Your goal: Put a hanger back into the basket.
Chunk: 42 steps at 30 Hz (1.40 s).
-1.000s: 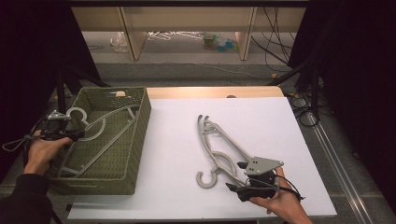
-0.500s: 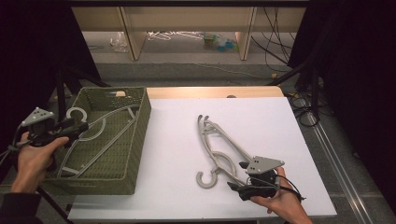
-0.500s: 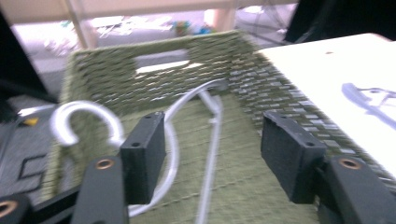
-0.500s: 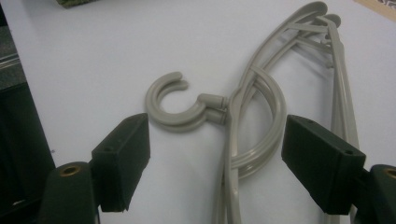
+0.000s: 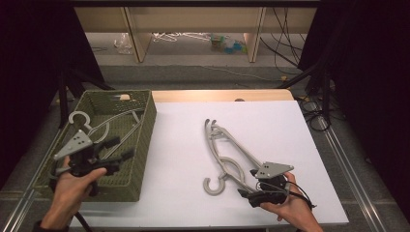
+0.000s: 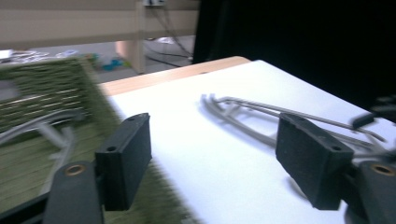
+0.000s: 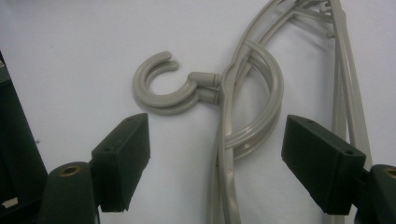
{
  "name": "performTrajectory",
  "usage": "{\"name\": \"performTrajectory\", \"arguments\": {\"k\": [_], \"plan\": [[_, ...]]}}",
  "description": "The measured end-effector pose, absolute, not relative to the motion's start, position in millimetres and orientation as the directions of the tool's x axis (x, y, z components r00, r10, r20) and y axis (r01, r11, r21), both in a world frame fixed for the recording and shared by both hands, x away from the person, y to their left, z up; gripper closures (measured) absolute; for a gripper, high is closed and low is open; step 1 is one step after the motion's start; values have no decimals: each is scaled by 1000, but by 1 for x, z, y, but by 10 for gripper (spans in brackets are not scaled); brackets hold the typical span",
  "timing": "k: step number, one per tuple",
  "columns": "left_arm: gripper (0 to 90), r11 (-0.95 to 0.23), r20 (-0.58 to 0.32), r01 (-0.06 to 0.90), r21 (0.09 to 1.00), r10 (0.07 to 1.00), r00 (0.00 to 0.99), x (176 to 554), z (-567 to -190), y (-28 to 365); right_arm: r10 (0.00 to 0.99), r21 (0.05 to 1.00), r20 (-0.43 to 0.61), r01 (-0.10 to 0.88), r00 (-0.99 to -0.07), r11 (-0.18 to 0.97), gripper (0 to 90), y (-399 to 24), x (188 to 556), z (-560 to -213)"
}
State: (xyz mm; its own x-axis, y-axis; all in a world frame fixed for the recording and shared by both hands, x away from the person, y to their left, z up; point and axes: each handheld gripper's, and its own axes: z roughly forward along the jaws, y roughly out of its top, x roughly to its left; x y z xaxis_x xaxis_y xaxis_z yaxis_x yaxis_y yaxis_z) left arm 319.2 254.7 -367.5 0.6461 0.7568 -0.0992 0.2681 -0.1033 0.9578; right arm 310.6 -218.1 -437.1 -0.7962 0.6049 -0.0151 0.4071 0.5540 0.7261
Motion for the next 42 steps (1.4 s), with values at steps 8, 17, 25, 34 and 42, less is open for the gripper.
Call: {"name": "performTrajectory", "arguments": {"k": [8, 17, 25, 34, 42], "plan": [[188, -62, -170, 301, 951, 710, 683, 298, -385, 220, 627, 736, 1, 425, -779, 527, 198, -223, 311, -440], [188, -168, -79, 258, 951, 677, 732, 280, -413, 188, 619, 734, 0, 420, -785, 534, 179, -221, 309, -440], [186, -219, -83, 283, 934, 637, 767, 273, -433, 165, 614, 721, 7, 429, -789, 544, 169, -220, 308, -443], [190, -252, -82, 302, 919, 629, 773, 272, -443, 161, 616, 669, -17, 449, -788, 593, 191, -216, 310, -456], [190, -259, -79, 306, 916, 631, 772, 272, -443, 166, 626, 619, -21, 481, -780, 621, 283, -220, 316, -463]]}}
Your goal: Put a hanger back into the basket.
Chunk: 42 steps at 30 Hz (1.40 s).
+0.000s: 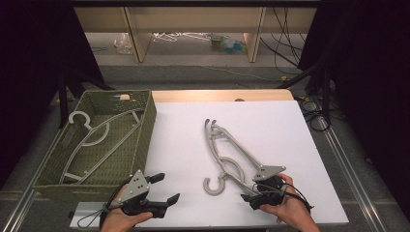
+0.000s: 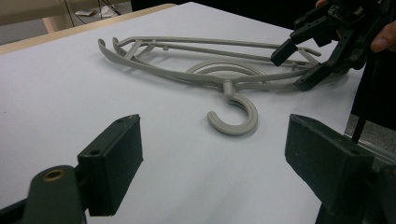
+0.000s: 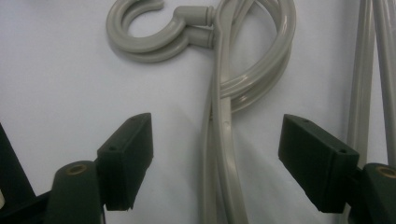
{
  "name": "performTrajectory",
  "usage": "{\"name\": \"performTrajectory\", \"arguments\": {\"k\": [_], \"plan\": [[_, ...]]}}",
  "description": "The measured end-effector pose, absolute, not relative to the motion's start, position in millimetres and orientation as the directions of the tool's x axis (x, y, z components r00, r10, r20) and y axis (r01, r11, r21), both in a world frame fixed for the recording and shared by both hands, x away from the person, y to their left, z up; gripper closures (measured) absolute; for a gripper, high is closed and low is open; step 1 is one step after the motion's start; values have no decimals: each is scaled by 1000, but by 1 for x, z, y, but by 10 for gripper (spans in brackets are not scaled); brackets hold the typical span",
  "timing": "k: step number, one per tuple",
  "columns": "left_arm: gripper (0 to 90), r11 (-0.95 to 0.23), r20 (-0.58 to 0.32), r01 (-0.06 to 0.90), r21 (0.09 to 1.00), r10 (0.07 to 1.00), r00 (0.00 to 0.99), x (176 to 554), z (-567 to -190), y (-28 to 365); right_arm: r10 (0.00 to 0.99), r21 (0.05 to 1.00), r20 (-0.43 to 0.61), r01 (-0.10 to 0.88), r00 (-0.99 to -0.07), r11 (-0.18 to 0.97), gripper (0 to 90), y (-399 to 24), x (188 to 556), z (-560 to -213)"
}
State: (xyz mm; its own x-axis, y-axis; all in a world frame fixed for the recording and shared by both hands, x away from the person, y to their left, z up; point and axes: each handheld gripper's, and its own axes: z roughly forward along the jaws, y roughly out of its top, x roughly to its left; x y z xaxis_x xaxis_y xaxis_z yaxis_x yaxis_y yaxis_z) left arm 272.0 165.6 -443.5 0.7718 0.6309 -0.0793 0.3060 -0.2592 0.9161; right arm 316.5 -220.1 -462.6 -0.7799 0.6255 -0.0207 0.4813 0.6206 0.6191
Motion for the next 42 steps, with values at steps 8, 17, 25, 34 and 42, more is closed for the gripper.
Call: {"name": "performTrajectory", "arguments": {"k": [8, 17, 25, 34, 42], "plan": [[190, -260, -77, 306, 916, 633, 770, 273, -445, 166, 617, 595, 1, 496, -787, 632, 365, -217, 320, -465], [191, -265, -80, 312, 912, 631, 772, 274, -447, 167, 631, 559, 34, 539, -775, 630, 496, -213, 327, -468], [192, -275, -73, 300, 913, 614, 786, 275, -448, 164, 645, 524, 51, 571, -762, 633, 610, -209, 331, -470], [194, -281, -67, 298, 912, 615, 785, 276, -449, 165, 642, 506, 47, 573, -765, 645, 741, -210, 333, -467], [194, -290, -65, 295, 911, 604, 794, 275, -450, 164, 573, 521, -19, 481, -820, 705, 810, -209, 329, -454]]}}
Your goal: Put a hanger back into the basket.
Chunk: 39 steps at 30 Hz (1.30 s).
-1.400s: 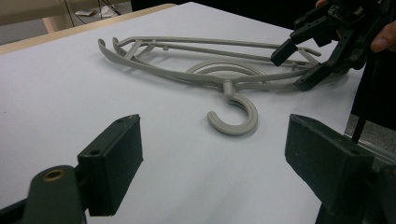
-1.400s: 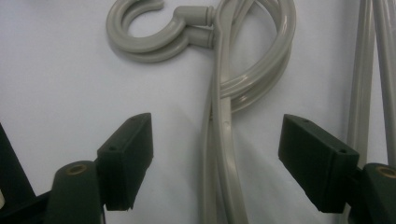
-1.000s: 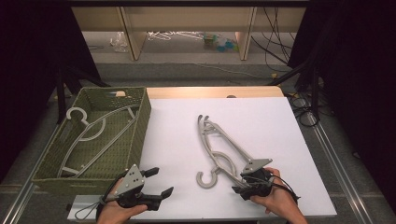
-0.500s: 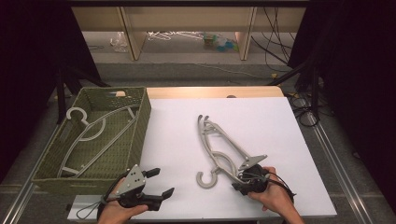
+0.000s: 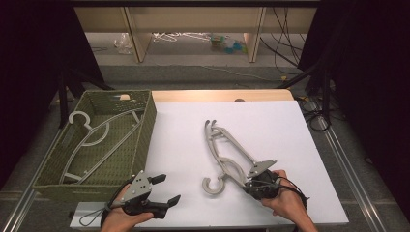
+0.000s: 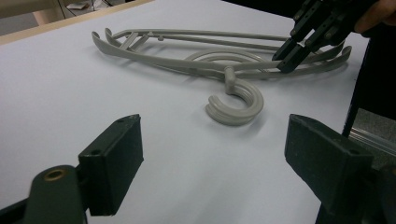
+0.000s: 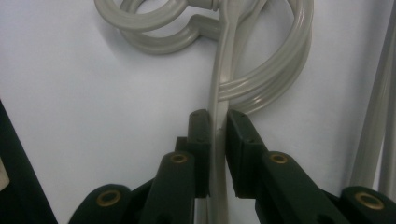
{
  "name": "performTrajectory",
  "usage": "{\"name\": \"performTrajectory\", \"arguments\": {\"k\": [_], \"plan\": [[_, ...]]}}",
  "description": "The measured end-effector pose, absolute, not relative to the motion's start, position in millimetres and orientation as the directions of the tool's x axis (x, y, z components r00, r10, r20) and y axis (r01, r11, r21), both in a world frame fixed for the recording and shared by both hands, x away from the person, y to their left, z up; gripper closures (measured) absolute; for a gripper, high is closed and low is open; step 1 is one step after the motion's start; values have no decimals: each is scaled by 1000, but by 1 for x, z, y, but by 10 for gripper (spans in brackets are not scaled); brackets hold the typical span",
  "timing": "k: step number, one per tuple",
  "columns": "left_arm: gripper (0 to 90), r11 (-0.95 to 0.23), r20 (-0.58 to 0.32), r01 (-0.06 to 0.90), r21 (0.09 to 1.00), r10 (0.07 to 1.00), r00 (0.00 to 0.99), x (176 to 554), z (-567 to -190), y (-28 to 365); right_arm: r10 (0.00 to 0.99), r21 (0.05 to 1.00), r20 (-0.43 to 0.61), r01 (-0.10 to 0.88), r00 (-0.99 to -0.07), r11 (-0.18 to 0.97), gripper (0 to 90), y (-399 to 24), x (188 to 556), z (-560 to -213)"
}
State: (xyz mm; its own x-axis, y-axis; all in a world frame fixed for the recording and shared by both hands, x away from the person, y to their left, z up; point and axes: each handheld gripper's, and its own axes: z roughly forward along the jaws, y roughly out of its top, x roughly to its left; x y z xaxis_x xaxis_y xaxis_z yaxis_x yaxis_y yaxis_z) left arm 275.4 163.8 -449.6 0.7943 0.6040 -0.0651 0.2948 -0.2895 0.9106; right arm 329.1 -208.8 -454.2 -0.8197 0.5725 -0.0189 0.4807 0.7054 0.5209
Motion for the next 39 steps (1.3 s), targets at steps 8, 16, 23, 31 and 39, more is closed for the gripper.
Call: {"name": "performTrajectory", "arguments": {"k": [8, 16, 23, 31, 39], "plan": [[196, -300, -59, 298, 906, 608, 792, 276, -449, 165, 512, 527, -66, 406, -857, 747, 820, -209, 326, -445], [248, -356, 2, 266, 896, 603, 798, 282, -450, 157, 463, 546, -51, 364, -885, 755, 820, -206, 318, -433], [282, -465, 116, 223, 857, 594, 796, 301, -449, 143, 401, 546, -40, 316, -915, 776, 821, -197, 312, -429], [312, -609, 233, 144, 780, 496, 837, 316, -456, 119, 353, 554, -35, 275, -935, 786, 821, -192, 306, -426], [349, -648, 258, 90, 756, 422, 869, 319, -460, 105, 305, 550, -24, 242, -952, 799, 821, -188, 300, -424]]}}
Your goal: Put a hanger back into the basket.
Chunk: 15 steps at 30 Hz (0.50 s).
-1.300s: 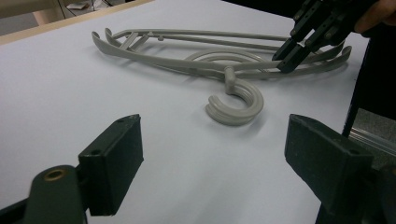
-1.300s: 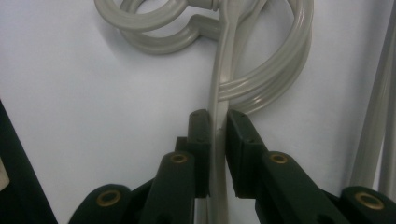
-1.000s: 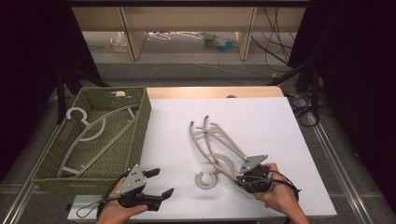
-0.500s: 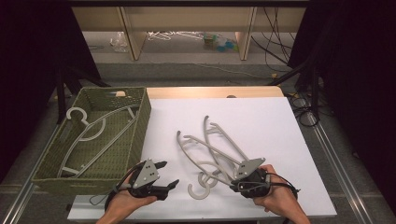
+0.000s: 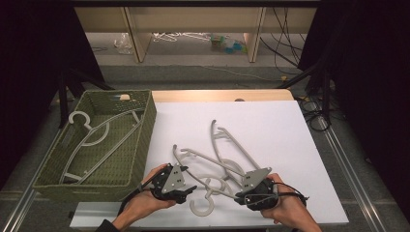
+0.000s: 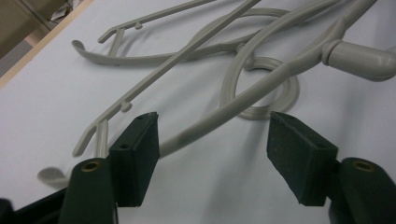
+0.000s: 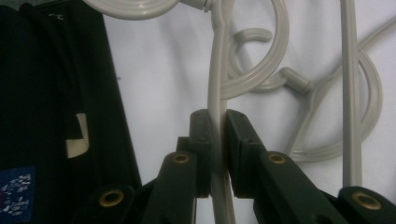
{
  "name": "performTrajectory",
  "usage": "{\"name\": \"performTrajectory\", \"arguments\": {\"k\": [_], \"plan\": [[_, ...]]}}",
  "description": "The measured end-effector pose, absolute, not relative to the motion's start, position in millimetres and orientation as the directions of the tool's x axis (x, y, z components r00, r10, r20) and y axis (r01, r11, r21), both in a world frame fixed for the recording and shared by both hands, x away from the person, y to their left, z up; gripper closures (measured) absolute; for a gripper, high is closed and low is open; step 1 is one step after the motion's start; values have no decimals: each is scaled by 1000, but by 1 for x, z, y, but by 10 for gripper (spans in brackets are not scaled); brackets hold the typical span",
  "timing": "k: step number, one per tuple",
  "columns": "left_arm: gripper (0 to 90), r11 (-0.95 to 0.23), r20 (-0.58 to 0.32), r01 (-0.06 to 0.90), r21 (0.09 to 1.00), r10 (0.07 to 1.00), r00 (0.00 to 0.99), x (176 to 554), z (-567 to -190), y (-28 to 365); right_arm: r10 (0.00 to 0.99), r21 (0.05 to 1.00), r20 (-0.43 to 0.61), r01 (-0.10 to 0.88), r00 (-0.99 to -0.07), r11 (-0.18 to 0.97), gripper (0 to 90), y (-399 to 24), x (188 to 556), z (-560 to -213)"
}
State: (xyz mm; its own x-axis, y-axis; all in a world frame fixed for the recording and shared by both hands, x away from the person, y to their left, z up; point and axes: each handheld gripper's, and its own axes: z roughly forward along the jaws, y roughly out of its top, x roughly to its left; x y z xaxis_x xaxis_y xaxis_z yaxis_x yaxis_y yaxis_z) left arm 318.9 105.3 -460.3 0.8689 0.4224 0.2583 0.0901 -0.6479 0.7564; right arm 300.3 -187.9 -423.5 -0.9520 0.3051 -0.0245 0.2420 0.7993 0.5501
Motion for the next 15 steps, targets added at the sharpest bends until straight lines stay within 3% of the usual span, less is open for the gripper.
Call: {"name": "performTrajectory", "arguments": {"k": [6, 15], "plan": [[366, -692, 306, 17, 722, 342, 889, 316, -463, 98, 279, 556, -28, 217, -960, 803, 822, -185, 296, -420], [485, -708, 347, -80, 702, 241, 907, 317, -468, 88, 245, 561, -15, 194, -969, 805, 822, -182, 293, -419]]}}
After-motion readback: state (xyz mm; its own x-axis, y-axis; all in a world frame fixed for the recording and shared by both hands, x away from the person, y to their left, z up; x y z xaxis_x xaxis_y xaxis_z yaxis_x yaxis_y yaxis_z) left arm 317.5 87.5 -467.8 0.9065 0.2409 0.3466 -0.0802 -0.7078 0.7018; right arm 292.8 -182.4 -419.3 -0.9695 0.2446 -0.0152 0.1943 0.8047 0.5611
